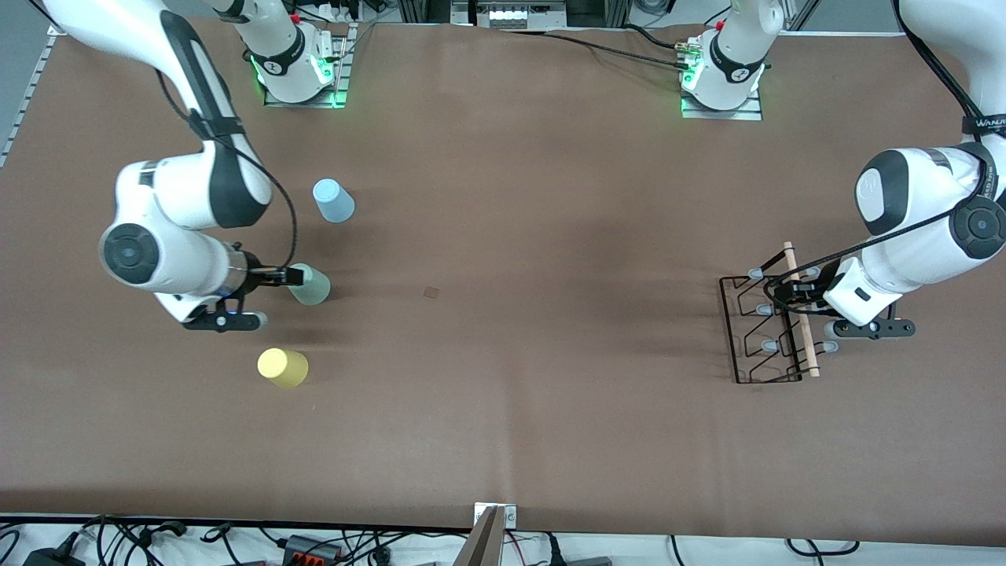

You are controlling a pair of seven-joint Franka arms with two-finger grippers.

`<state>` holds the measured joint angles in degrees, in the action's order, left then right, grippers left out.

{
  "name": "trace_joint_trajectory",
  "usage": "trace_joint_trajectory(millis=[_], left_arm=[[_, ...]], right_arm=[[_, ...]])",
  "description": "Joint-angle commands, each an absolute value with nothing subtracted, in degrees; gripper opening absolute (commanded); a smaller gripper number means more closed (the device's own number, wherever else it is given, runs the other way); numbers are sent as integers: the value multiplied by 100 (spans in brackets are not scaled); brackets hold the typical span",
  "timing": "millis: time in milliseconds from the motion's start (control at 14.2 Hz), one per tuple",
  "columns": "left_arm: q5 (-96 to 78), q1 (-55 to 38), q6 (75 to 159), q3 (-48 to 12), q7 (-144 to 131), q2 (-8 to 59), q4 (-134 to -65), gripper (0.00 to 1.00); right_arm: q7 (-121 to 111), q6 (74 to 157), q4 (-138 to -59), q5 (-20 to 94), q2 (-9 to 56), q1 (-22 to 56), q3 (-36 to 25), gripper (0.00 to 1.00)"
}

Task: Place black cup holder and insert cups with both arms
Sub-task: 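Reach the right gripper to the teal cup while the left gripper reaches the rack, then grasp the rack handle with the left gripper while the right gripper grasps the teal cup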

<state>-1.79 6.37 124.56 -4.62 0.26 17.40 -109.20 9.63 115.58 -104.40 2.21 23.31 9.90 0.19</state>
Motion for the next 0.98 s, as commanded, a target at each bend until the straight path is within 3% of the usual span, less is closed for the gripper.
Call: trace_joint_trajectory(millis=[0, 281, 562, 913], left_arm=[[-185, 685, 12551, -475, 79, 1521, -11153, 46], [-185, 712, 12577, -475, 88, 1529, -11153, 4], [-237, 633, 11553, -736, -35, 1477, -10725, 1], [-193, 345, 10091, -1889, -1138, 1660, -9117, 1]], right_arm=[[1090, 12049, -10915, 272, 2285, 1028, -9, 100], [1116, 12094, -10916, 308, 2496, 1011, -9, 100], [1195, 12102, -10907, 404, 2601, 993, -9, 100], [1230, 12111, -10907, 668, 2707, 949, -18, 100]])
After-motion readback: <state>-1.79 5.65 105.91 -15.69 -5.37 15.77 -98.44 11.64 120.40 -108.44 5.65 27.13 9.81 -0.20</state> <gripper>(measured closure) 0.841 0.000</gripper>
